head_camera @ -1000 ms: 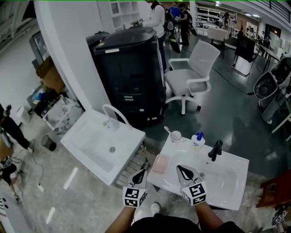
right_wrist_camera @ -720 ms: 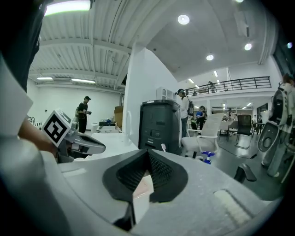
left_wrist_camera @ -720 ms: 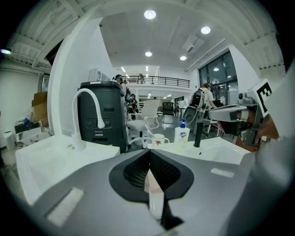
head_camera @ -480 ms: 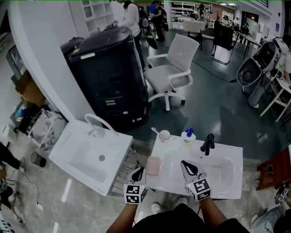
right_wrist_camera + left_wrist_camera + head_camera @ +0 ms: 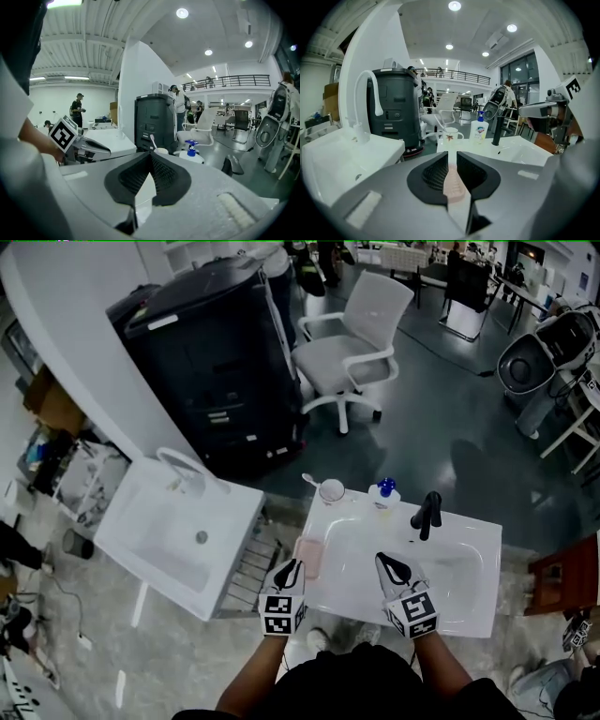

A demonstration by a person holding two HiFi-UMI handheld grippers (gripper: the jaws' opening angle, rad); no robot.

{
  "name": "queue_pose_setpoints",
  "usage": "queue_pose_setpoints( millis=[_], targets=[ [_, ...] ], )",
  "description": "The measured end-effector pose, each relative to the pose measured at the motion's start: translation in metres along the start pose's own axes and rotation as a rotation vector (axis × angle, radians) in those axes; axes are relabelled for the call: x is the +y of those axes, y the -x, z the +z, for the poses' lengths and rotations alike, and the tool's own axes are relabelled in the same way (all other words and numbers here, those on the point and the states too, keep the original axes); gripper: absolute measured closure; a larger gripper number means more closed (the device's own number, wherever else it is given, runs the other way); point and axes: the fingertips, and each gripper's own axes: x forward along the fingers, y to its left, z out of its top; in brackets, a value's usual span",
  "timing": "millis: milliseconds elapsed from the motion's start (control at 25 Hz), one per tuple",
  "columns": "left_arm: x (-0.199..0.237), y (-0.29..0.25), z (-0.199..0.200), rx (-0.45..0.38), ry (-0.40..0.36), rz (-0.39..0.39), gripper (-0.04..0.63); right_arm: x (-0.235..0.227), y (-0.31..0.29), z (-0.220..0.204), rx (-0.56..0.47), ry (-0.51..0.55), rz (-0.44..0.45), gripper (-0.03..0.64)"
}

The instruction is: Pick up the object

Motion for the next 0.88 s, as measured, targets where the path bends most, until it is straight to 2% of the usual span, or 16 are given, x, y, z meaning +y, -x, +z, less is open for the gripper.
queue_pose_setpoints(
  millis=[80, 200, 440, 680, 880],
  targets=[
    [0.0, -0.006, -0.009, 0.011, 0.004, 0.014, 0.479, -0.002, -0.001, -0.01, 0.015, -0.006, 0.014, 0.615],
    [0.001, -0.013, -0.024, 0.042, 0.0, 0.034, 0.35, -0.003, -0.003, -0.025, 0.036, -0.021, 0.032, 0.615],
    [0.0, -0.033, -0.06, 0.166, -0.001, 0.045, 0.143, -0.001, -0.004, -0.047, 0.082, -0.046, 0.066, 0.615],
    [0.004, -0.057, -0.105, 0.302, -0.008, 0.047, 0.081, 0.003, -0.006, -0.066, 0.125, -0.044, 0.087, 0.615],
    [0.013, -0.072, -0.122, 0.361, 0.015, 0.073, 0.057, 0.003, -0.005, -0.08, 0.15, -0.052, 0.102, 0.615]
  ],
)
